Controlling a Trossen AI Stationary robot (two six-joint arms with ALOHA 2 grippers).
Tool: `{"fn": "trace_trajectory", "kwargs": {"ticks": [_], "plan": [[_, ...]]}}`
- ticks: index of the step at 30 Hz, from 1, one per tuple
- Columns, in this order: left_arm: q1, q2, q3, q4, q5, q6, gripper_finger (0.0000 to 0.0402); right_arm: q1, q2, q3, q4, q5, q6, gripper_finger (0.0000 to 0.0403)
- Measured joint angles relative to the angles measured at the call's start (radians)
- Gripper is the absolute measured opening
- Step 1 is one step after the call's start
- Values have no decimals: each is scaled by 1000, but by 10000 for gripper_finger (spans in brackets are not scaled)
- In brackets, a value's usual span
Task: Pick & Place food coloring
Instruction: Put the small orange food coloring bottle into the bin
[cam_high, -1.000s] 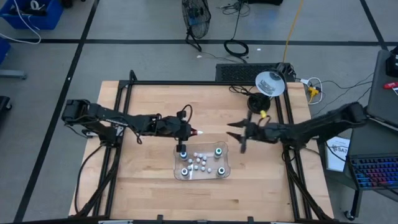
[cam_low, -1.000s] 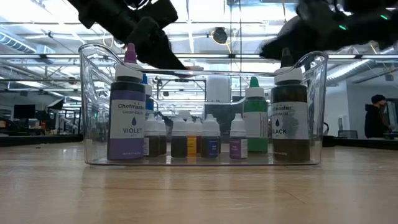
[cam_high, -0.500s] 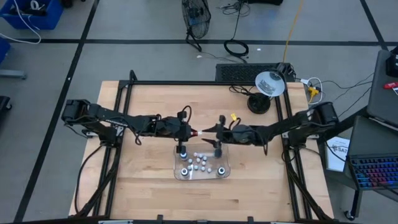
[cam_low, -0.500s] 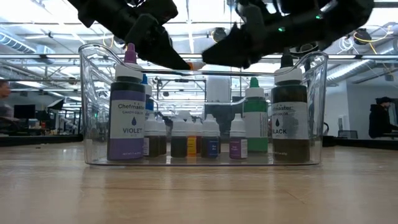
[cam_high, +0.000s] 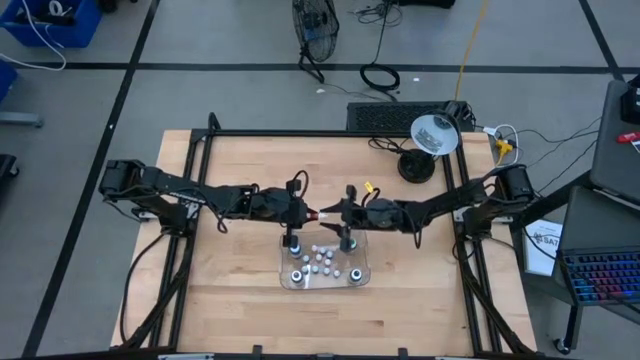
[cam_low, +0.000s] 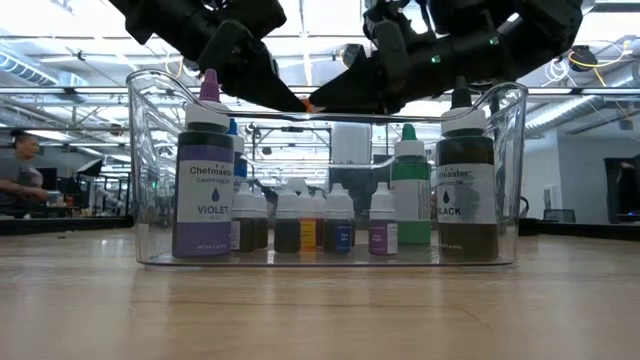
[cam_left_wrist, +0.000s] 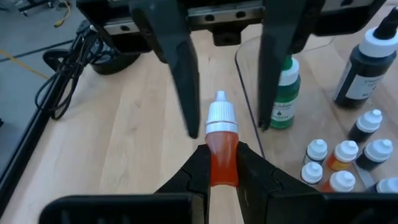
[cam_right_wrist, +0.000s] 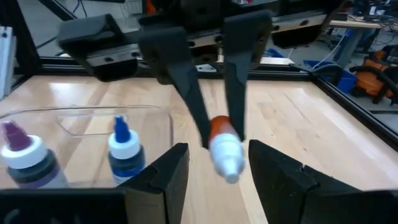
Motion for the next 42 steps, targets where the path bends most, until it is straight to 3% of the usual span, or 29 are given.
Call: {"fn": "trace_trajectory", "kwargs": {"ticks": [8, 14, 19, 24, 27, 35, 42], "plan": [[0, 0, 0, 0, 0, -2, 50, -13, 0, 0, -3, 0, -6, 148], [0, 0, 0, 0, 1, -3, 50, -15, 0, 0, -2, -10, -29, 101], [0, 0, 0, -4, -2, -2, 50, -36, 0, 0, -6, -77, -35, 41], [0, 0, 0, 3, -12, 2, 51, -35, -2, 0, -8, -77, -90, 41], [0, -8, 0, 22, -4, 4, 93, -18, -31, 3, -42, -70, -129, 41], [-2, -112, 0, 37, -1, -58, 224, 56, -182, 108, -443, -17, -147, 41], [-3, -221, 1, -21, -5, 5, 276, 187, -178, 439, -1060, 118, -84, 41]]}}
